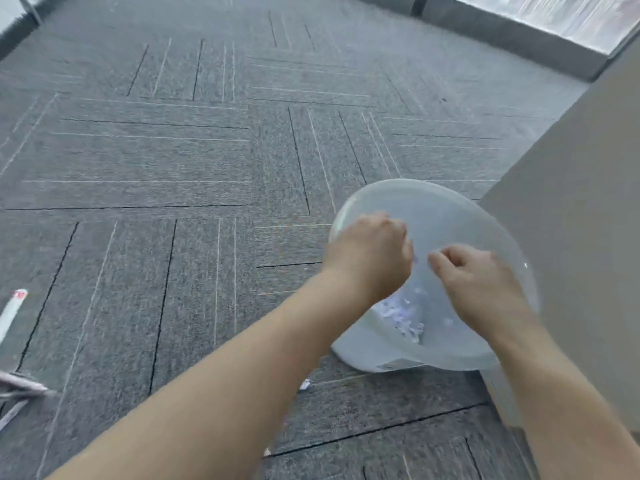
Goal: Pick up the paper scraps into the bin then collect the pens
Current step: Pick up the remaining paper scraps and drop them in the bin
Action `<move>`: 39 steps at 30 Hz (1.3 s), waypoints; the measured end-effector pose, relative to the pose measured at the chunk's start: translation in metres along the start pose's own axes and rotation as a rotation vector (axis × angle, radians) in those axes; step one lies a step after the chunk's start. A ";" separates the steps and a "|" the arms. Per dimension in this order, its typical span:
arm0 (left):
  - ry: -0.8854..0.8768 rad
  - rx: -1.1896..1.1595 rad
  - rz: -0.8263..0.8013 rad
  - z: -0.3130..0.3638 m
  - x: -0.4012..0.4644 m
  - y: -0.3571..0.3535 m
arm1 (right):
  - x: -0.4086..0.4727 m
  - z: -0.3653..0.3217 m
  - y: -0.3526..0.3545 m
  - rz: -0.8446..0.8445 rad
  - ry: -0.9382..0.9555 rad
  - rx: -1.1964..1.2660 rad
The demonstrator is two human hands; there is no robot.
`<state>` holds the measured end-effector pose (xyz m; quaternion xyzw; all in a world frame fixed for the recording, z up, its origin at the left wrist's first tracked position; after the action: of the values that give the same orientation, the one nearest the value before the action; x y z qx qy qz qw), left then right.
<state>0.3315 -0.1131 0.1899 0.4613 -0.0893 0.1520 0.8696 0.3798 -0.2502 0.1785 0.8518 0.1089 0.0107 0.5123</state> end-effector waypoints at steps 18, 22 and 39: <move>0.559 0.378 -0.098 -0.225 -0.384 0.017 | -0.166 -0.082 -0.243 -0.286 0.921 -0.149; 0.720 0.505 -0.271 -0.222 -0.450 0.003 | -0.137 -0.012 -0.300 -0.325 0.776 -0.513; 0.260 0.612 -0.175 -0.210 -0.401 -0.042 | -0.144 -0.033 -0.321 -0.363 1.189 -0.380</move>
<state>-0.0271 -0.0343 -0.0783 0.6834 0.1119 0.1543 0.7047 0.1787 -0.1055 -0.0733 0.5631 0.5124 0.4125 0.5002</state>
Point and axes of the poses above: each hand's wrist, its own x-axis towards the middle knuckle, its own y-axis out of the back of the hand, z = x × y, the point moved 10 cm from there along x, towards the middle knuckle, and after that the axes turned 9 degrees about -y, right-handed, at the moved point
